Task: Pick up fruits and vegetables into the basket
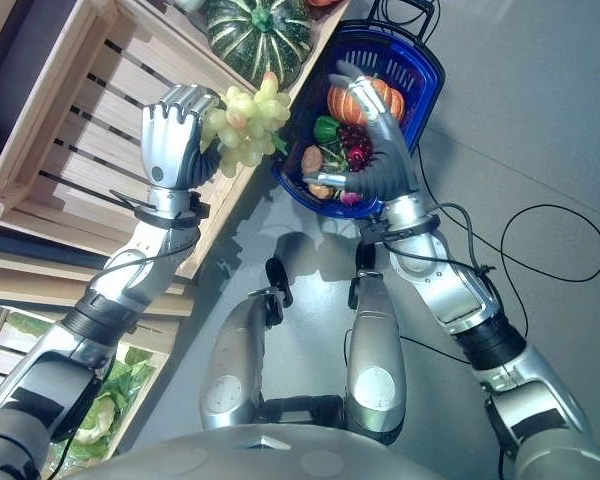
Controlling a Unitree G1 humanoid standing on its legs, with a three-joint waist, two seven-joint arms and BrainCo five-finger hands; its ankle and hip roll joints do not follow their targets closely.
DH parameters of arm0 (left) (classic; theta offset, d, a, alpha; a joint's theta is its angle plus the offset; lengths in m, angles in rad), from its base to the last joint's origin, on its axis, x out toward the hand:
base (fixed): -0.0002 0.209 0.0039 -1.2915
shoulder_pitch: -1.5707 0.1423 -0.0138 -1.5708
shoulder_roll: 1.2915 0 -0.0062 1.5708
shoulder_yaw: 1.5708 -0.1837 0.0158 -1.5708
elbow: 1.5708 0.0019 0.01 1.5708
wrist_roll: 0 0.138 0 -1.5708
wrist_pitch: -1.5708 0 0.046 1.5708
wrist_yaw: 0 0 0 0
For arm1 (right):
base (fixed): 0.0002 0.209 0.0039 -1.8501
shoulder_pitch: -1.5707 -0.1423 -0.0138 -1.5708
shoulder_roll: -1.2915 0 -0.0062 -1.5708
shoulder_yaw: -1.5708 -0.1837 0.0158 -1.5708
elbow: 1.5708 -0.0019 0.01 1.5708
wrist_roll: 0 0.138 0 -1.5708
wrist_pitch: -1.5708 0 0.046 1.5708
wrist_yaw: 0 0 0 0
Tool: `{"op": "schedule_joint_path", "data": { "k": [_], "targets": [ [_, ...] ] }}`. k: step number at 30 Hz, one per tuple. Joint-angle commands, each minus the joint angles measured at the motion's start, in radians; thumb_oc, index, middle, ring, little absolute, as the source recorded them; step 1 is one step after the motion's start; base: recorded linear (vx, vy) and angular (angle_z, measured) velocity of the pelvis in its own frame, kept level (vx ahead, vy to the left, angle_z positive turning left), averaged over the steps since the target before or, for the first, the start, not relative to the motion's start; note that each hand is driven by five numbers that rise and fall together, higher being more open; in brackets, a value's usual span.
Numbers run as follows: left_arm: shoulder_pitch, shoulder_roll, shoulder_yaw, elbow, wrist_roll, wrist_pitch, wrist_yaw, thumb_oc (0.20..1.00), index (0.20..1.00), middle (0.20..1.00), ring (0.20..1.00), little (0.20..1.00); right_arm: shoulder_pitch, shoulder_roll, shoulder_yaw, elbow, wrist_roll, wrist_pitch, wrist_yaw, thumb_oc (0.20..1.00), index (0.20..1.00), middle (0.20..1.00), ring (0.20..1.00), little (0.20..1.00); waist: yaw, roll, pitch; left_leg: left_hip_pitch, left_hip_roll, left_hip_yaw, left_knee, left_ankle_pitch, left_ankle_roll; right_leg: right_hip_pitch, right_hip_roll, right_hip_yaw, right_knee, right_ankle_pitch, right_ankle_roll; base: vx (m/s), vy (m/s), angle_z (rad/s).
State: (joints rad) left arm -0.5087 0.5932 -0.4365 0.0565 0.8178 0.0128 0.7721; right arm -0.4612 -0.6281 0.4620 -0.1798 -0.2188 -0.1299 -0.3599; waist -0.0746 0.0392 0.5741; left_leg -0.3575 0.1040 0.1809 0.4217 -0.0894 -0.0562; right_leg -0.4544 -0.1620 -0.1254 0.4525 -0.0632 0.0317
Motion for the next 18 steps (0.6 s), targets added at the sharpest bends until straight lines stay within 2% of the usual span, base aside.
{"op": "schedule_joint_path", "data": {
  "k": [1, 9, 14, 18],
  "targets": [
    [-0.073, 0.076, -0.012, -0.142, 0.046, -0.070, 0.013, 0.200, 0.200, 0.200, 0.200, 0.200, -0.065, -0.001, 0.049, -0.013, -0.056, 0.005, 0.007, 1.000, 1.000, 1.000, 1.000, 1.000, 0.014, -0.028, -0.054, -0.010, -0.052, -0.014, 0.024, -0.078, 0.032, 0.063, -0.040, -0.043, -0.023, -0.065, 0.071, -0.03, -0.063, 0.05],
    [-0.183, 0.113, -0.095, -0.126, 0.070, -0.113, -0.032, 0.200, 0.200, 0.200, 0.200, 0.200, -0.183, -0.019, 0.155, 0.106, -0.180, 0.077, -0.001, 1.000, 1.000, 1.000, 1.000, 1.000, 0.030, -0.033, -0.054, -0.020, -0.055, -0.031, 0.019, -0.070, 0.035, 0.059, -0.043, -0.046, -0.031, -0.049, 0.072, -0.03, -0.043, 0.10],
    [-0.252, 0.144, -0.156, -0.109, 0.045, -0.134, -0.080, 0.200, 0.200, 0.200, 0.200, 0.200, -0.227, -0.023, 0.187, 0.180, -0.189, 0.103, -0.076, 1.000, 1.000, 1.000, 1.000, 1.000, 0.034, -0.033, -0.054, -0.016, -0.055, -0.035, 0.012, -0.071, 0.036, 0.063, -0.045, -0.046, -0.039, -0.045, 0.076, -0.01, -0.017, 0.06],
    [-0.282, 0.149, -0.196, -0.100, 0.022, -0.119, -0.135, 0.200, 0.200, 0.200, 0.200, 0.200, -0.237, -0.021, 0.185, 0.227, -0.197, 0.125, -0.174, 1.000, 1.000, 1.000, 1.000, 1.000, 0.032, -0.033, -0.054, -0.016, -0.054, -0.035, 0.009, -0.074, 0.036, 0.062, -0.045, -0.044, -0.043, -0.043, 0.079, -0.01, 0.004, 0.06]
  ]
}}
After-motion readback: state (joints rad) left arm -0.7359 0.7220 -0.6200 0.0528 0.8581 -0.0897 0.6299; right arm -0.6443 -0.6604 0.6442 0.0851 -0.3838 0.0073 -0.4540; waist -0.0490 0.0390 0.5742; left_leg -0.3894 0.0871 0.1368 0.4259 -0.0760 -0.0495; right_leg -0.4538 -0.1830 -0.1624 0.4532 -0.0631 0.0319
